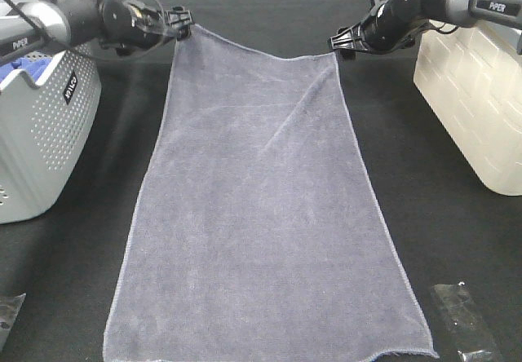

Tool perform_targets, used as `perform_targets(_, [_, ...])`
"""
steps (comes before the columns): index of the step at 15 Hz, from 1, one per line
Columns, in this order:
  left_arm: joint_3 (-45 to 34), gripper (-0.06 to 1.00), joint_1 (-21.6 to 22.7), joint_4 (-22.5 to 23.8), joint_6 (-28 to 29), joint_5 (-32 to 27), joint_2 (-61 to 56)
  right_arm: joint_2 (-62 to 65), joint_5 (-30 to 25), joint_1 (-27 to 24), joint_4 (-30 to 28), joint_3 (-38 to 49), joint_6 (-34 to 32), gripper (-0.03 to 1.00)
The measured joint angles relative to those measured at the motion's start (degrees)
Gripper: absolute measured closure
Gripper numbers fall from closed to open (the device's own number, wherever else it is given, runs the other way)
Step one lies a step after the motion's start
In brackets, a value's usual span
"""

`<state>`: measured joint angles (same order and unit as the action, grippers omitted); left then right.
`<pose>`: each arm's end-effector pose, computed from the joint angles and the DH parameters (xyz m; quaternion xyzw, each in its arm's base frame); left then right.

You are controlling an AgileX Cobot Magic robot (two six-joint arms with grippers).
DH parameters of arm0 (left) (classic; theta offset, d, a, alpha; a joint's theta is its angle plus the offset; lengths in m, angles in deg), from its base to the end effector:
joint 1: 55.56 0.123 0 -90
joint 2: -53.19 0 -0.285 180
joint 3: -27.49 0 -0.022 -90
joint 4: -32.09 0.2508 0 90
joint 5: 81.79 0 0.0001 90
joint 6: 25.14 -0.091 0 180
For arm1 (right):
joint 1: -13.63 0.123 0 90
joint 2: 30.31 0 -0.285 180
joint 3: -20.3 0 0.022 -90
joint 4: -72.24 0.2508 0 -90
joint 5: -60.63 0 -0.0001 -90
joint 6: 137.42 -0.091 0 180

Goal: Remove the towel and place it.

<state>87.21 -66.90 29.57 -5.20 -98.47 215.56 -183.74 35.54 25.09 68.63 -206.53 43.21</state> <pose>0.5885 -0.1192 0.1312 -0.0796 0.8593 -0.1516 0.4819 0.5586 0.1108 0.1394 -0.1165 0.9048 0.0148 0.4094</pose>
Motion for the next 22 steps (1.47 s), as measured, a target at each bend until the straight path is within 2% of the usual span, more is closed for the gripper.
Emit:
perform_targets(5, [4.41, 0.11, 0.0, 0.0, 0.0, -9.4, -0.06, 1.89, -4.87, 0.0, 3.61, 0.0, 0.0, 0.19])
perform_targets(11, [4.41, 0.09, 0.0, -2.52, 0.0, -20.05, -0.06, 1.89, -9.0, 0.0, 3.61, -0.06, 0.0, 0.19])
perform_targets(13, [4.41, 0.09, 0.0, -2.46, 0.8, -20.97, -0.06, 1.89, -10.89, 0.0, 3.61, -0.06, 0.0, 0.19])
perform_targets(16, [4.7, 0.08, 0.0, -3.38, 5.61, -20.91, -0.06, 1.89, -12.83, 0.0, 3.61, -0.06, 0.0, 0.19])
perform_targets(18, [4.81, 0.08, 0.0, -4.41, 5.79, -19.14, -0.97, 1.89, -14.38, 0.0, 3.61, -0.06, 0.0, 0.19])
perform_targets(20, [4.87, 0.08, 0.0, -4.41, 3.67, -15.81, -4.7, 1.89, -15.87, 0.0, 5.61, -0.06, 0.11, 0.19])
perform_targets(22, [4.98, 0.08, 0.0, -4.41, -0.29, -15.18, -8.25, 2.41, -18.22, 0.0, 9.28, -0.06, 2.01, 0.19])
